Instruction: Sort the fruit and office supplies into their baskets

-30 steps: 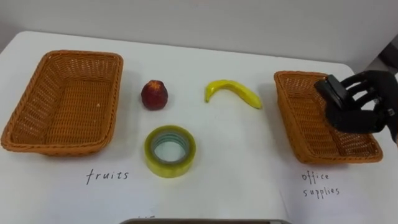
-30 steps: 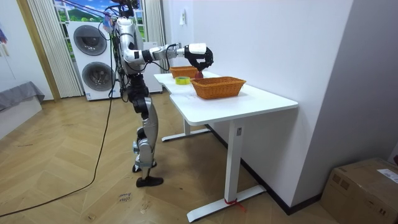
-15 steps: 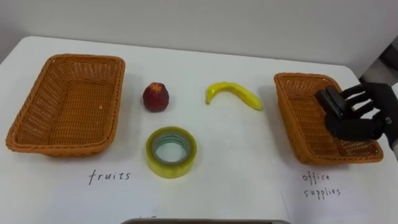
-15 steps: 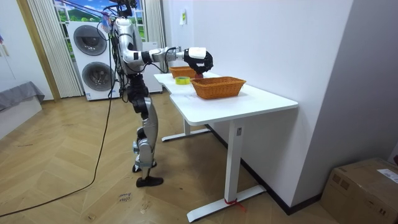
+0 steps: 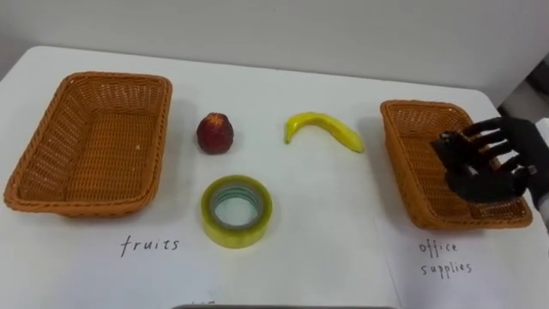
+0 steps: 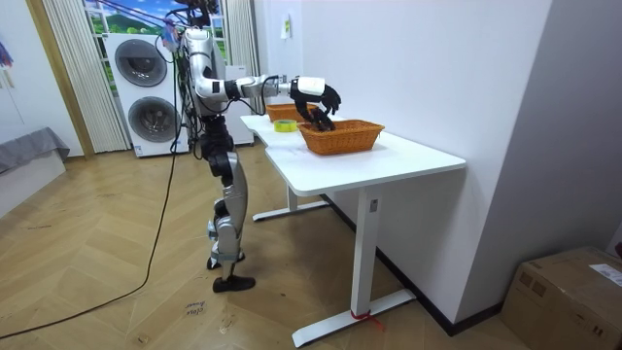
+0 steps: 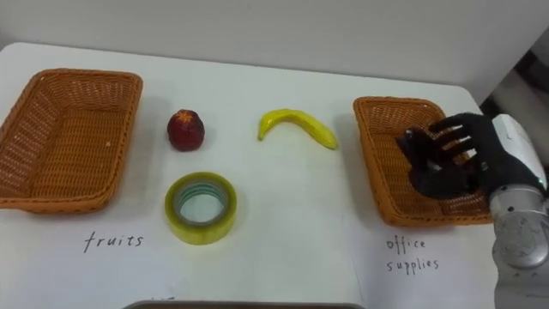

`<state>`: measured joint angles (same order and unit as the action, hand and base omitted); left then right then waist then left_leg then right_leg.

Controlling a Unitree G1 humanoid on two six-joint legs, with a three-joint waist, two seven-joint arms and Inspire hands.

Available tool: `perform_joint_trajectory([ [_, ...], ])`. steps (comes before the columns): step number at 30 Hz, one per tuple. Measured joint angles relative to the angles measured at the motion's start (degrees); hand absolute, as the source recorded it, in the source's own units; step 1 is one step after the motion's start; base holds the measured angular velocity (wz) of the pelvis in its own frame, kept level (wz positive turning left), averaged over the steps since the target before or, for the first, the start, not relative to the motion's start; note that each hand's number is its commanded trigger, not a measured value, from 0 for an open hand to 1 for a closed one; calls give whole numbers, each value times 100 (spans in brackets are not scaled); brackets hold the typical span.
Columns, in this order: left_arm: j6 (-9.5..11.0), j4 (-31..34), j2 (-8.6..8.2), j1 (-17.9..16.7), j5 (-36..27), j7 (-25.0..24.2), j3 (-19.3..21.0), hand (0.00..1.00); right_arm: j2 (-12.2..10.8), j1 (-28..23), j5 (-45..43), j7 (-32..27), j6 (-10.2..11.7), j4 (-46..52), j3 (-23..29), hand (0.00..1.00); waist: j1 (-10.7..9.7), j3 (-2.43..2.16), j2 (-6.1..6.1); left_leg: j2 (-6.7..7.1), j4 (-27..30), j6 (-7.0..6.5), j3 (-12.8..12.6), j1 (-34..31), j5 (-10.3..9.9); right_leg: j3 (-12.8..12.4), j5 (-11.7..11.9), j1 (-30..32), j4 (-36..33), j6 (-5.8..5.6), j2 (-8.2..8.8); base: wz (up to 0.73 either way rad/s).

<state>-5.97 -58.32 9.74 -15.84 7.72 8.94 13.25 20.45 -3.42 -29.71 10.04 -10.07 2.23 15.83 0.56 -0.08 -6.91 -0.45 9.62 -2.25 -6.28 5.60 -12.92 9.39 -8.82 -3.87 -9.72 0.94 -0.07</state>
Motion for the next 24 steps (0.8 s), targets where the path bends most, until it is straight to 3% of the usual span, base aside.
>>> perform_joint_trajectory([
  [24,5,-2,3,56,-19,-122,7,0,0,0,-6,14,1,1,-106,0,8,10,-39,0,-19,0,0,-1,-1,-1,1,-3,-15,1,2,0],
])
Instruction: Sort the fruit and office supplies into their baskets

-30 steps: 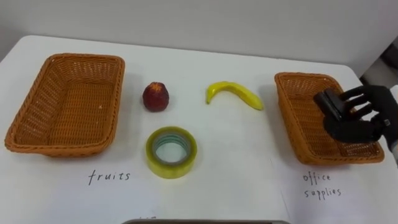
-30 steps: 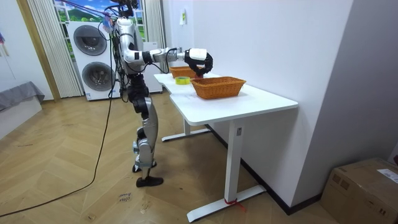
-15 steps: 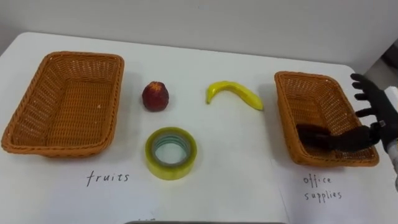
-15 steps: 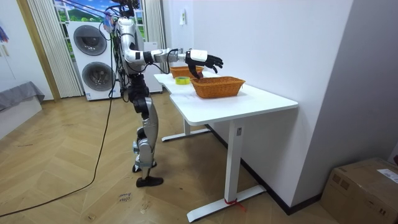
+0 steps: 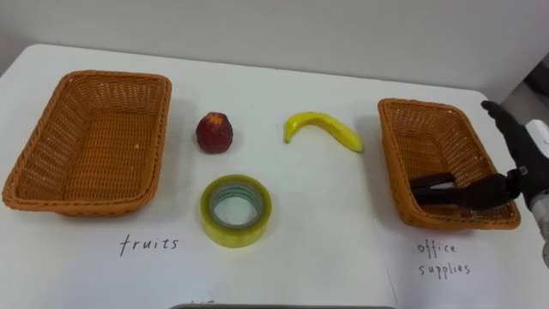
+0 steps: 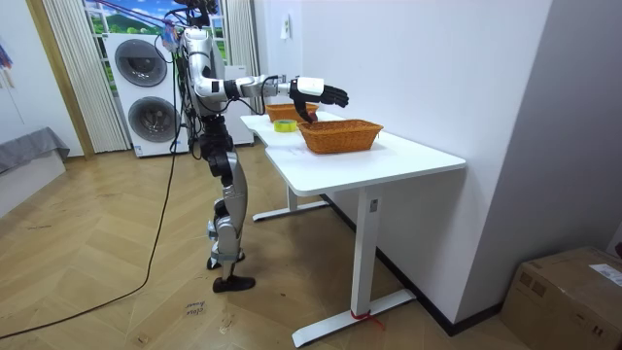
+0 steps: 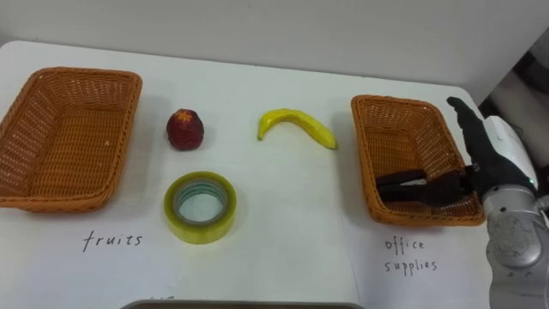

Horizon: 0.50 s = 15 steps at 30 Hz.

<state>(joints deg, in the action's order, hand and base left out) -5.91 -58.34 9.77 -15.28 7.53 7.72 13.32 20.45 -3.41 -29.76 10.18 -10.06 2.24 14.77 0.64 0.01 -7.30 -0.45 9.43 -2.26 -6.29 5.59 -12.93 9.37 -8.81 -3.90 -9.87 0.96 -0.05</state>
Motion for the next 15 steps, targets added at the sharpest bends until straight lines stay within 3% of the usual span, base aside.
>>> perform_joint_trajectory([
  [15,3,-31,-4,-15,-6,69,2,0,0,0,-15,-99,19,9,2,0,-2,1,2,-1,1,0,3,1,0,0,0,3,-7,0,-1,0],
])
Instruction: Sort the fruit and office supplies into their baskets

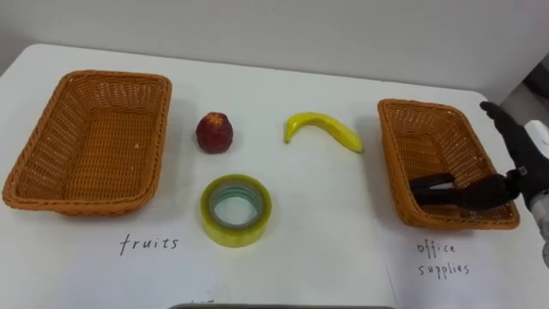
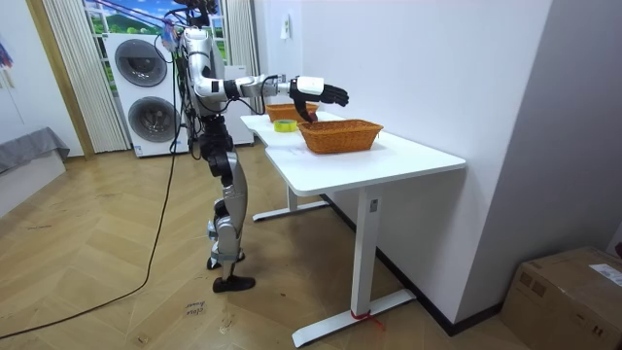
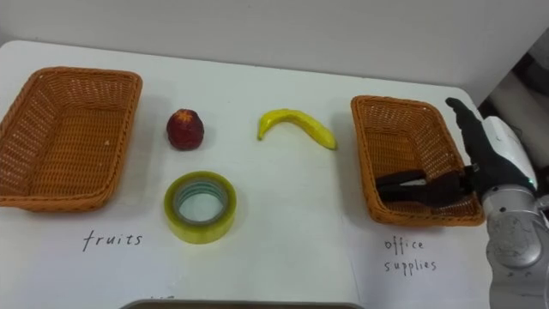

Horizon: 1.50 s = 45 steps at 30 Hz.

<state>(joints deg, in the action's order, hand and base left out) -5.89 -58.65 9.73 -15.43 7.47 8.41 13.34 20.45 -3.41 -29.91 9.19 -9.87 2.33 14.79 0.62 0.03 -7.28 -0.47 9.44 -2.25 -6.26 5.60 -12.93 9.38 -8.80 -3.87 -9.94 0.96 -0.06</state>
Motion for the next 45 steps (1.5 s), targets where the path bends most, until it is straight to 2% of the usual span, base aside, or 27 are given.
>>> perform_joint_trajectory([
  [7,11,-231,12,12,27,10,3,0,0,43,27,-296,47,164,8,0,23,-3,11,0,6,0,-10,18,1,-8,0,-4,-2,0,-4,0],
  [13,4,-221,12,-8,40,13,5,0,0,315,152,-550,51,582,9,0,63,-1,52,0,-3,1,-12,24,2,4,1,-10,-3,1,-3,0],
  [17,1,-182,11,8,54,12,2,0,0,422,705,-658,51,861,8,0,128,0,44,1,-1,1,-8,9,2,-17,1,-4,-4,1,-2,0],
  [24,-10,-166,11,13,86,14,-29,0,0,466,1529,-669,49,1236,4,0,121,-1,45,0,-6,1,26,-5,1,19,1,-3,-1,0,-2,1],
  [31,-26,-208,11,15,85,11,-243,0,0,472,1829,-682,49,1256,-50,0,145,-1,63,8,13,-1,58,-30,0,52,2,-5,-1,-1,9,1],
  [36,-208,-191,-59,42,102,2,-299,0,-2,690,1883,-685,13,1262,-655,0,182,-12,172,5,21,2,58,-33,3,88,3,0,-1,1,7,0],
  [39,-220,-191,-60,104,101,7,-452,0,-19,915,1871,-649,-4,1262,-916,0,294,-17,219,6,22,3,72,-35,5,103,3,-4,-7,1,8,1],
  [45,-249,-192,-65,102,103,-24,-719,0,-56,1161,1882,-656,0,1262,-1184,0,441,-25,206,15,44,4,188,-91,6,256,2,-21,16,1,26,12],
])
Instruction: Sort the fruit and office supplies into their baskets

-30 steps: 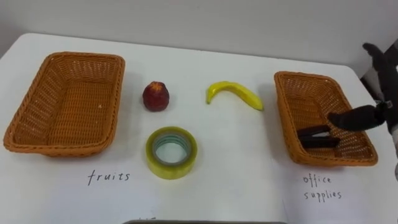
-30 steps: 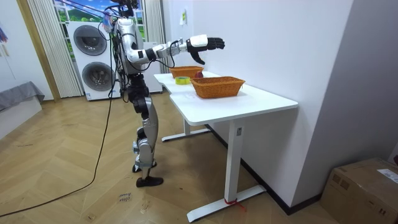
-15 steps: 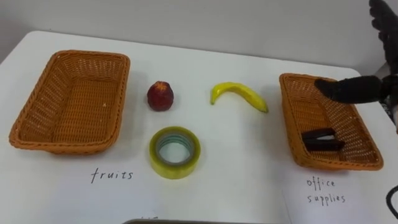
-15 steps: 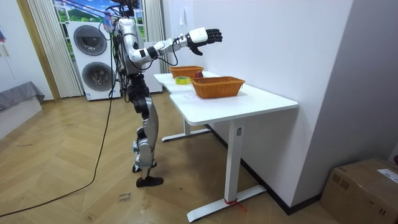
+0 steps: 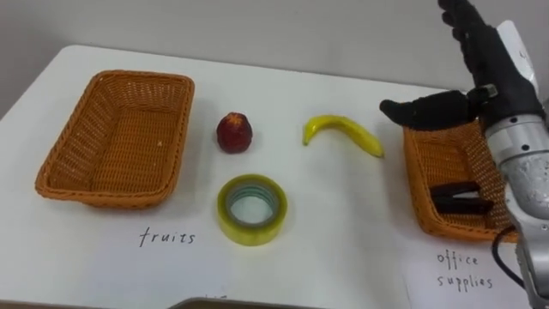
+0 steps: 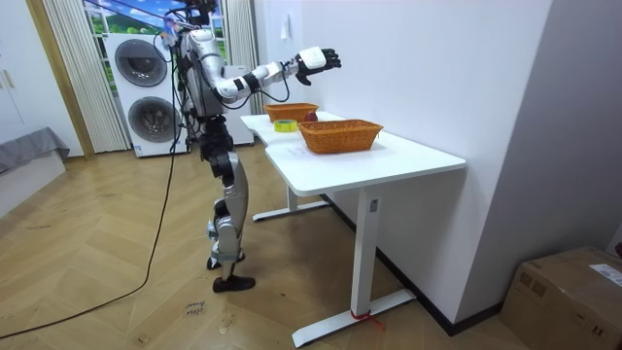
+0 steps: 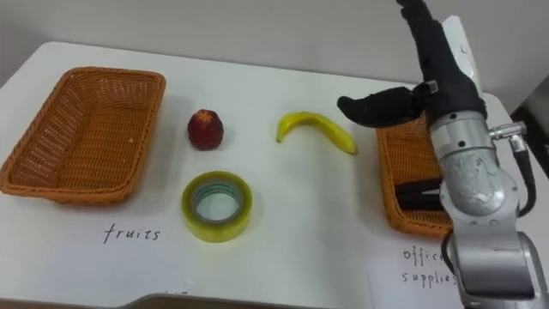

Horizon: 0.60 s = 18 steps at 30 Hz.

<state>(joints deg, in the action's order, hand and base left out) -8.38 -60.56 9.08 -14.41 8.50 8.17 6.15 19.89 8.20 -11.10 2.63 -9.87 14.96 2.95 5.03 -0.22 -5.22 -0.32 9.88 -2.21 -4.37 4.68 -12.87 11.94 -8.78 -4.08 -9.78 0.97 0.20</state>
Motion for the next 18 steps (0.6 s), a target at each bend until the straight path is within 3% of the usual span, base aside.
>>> perform_joint_trajectory([
  [9,0,-106,-46,91,-2,27,-81,0,-427,0,191,11,1,6,-416,0,30,23,53,20,1,-8,57,-19,5,102,-2,-11,0,-5,39,3],
  [18,-3,-13,-94,183,-3,147,-198,0,-447,2,180,64,0,-10,-768,0,117,25,62,30,-5,-18,69,-18,15,123,-2,-14,-1,-5,39,0],
])
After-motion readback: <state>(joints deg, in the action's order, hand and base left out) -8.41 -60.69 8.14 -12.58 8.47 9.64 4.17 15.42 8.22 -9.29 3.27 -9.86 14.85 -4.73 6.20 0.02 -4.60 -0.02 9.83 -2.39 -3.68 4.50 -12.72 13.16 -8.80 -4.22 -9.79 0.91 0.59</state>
